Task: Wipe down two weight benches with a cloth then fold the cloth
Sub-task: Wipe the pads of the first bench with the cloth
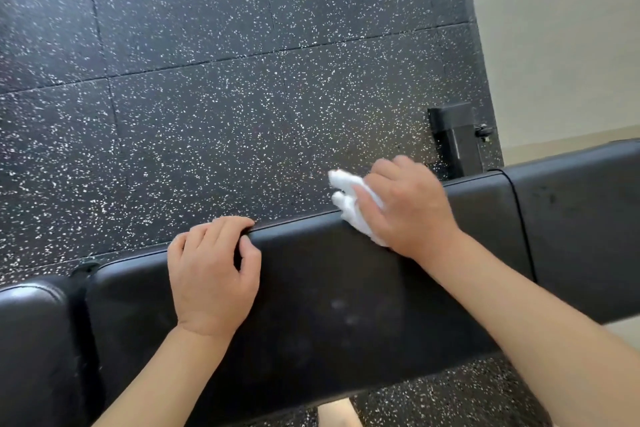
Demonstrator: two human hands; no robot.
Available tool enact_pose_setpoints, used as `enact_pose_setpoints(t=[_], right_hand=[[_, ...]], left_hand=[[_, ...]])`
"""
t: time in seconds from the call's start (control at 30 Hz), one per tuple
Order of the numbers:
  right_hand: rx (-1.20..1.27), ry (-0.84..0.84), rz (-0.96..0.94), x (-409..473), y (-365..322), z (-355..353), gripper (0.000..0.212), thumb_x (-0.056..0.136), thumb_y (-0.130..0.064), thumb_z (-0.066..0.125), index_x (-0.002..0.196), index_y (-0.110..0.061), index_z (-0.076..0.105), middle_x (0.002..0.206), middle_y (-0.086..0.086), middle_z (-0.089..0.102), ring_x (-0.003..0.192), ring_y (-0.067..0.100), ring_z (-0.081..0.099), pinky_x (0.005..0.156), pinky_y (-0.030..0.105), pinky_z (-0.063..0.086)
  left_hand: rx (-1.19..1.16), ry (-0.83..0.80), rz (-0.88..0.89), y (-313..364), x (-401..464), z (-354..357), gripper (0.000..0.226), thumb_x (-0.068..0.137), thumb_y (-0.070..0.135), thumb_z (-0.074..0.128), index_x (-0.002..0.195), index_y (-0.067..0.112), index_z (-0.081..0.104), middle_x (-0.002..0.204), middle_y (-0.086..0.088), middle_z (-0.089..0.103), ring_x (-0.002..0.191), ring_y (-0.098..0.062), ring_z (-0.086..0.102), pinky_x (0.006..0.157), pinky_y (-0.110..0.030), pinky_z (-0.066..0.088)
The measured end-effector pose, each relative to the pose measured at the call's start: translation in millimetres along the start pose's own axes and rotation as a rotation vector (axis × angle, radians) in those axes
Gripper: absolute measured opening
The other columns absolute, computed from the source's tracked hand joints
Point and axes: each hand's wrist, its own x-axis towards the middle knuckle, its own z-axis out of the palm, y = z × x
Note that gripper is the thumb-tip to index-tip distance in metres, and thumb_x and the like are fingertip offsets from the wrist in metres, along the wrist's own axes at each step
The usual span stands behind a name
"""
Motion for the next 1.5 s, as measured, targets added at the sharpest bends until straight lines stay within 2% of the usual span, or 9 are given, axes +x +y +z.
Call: enact_pose_setpoints(t=[0.17,0.4,0.63,0.77,0.83,1.0,1.13,1.23,1.5], right_hand=[[-0.176,-0.038,0.159,-17.4,100.2,-37.1,0.037,0.097,-0.028,0.053,0.067,-0.009,0.062,0.072,0.009,0.056,0.067,0.034,0.049,0.059,0.046,0.046],[-0.309,0.037,0.370,-21.4,77.5,-27.5,0.037,0.098,-0.035,0.053,0.071,-0.012,0.063,0.079,0.004,0.059,0.076,0.031,0.048,0.064,0.042,0.035],[-0.166,0.077,0.222,-22.3,40.6,-17.7,0.032,0.098,-0.031,0.058,0.071,-0.014,0.057,0.080,0.005,0.055,0.075,0.030,0.046,0.063,0.044,0.032],[-0.109,-0.206,-0.077,-17.6,85.8,-38.8,0.039,0.106,-0.040,0.042,0.088,-0.012,0.064,0.095,0.007,0.059,0.084,0.030,0.050,0.068,0.043,0.038],[-0.099,-0.266,-0.004,-11.5,108.6,-46.3,0.041,0.105,-0.039,0.040,0.091,-0.011,0.065,0.096,0.010,0.059,0.087,0.032,0.052,0.073,0.047,0.045],[-0.188,-0.011,0.376,-8.3,55.1,-27.5,0.025,0.090,-0.030,0.047,0.079,-0.019,0.067,0.082,0.006,0.060,0.080,0.030,0.055,0.068,0.040,0.036],[-0.062,0.080,0.235,-27.6,4.5,0.6,0.011,0.089,-0.025,0.066,0.083,-0.017,0.062,0.091,0.006,0.059,0.082,0.028,0.053,0.067,0.041,0.036],[-0.059,0.213,0.108,-53.1,38.8,-8.3,0.011,0.091,-0.021,0.067,0.088,-0.011,0.065,0.091,0.009,0.060,0.078,0.028,0.052,0.065,0.040,0.043],[-0.160,0.373,0.593,-79.2,55.5,-25.9,0.028,0.100,-0.030,0.058,0.118,-0.017,0.074,0.098,0.011,0.064,0.083,0.032,0.057,0.067,0.044,0.047]], left_hand=[[-0.057,-0.076,0.073,18.5,3.7,2.0,0.032,0.098,0.032,0.050,0.116,0.017,0.072,0.113,0.002,0.074,0.106,-0.026,0.065,0.099,-0.046,0.041],[-0.185,-0.211,0.150,123.4,36.6,38.2,0.028,0.100,0.028,0.053,0.111,0.014,0.074,0.105,0.001,0.073,0.095,-0.029,0.067,0.082,-0.047,0.053],[-0.102,-0.197,0.129,136.7,39.3,50.8,0.032,0.101,0.030,0.043,0.111,0.021,0.072,0.103,0.007,0.070,0.087,-0.024,0.061,0.072,-0.042,0.048],[-0.071,-0.174,0.121,140.7,39.0,53.1,0.030,0.101,0.028,0.043,0.112,0.022,0.070,0.103,0.007,0.068,0.089,-0.024,0.060,0.073,-0.041,0.047],[-0.054,-0.179,0.113,142.4,41.3,53.8,0.029,0.100,0.028,0.043,0.112,0.023,0.069,0.104,0.007,0.067,0.090,-0.024,0.060,0.073,-0.040,0.045],[0.021,-0.228,0.099,145.1,41.3,52.6,0.028,0.098,0.031,0.040,0.108,0.025,0.065,0.099,0.005,0.066,0.087,-0.025,0.057,0.068,-0.038,0.040],[0.071,-0.230,0.078,144.5,43.0,53.3,0.019,0.097,0.032,0.036,0.089,0.021,0.049,0.081,-0.002,0.057,0.075,-0.033,0.053,0.062,-0.037,0.032],[0.065,-0.210,0.093,144.2,40.8,54.7,0.025,0.096,0.030,0.035,0.098,0.020,0.058,0.088,0.000,0.063,0.080,-0.029,0.054,0.067,-0.036,0.032],[0.020,-0.216,0.082,146.1,39.4,53.9,0.036,0.096,0.029,0.034,0.111,0.024,0.066,0.100,0.005,0.068,0.091,-0.024,0.055,0.073,-0.036,0.035]])
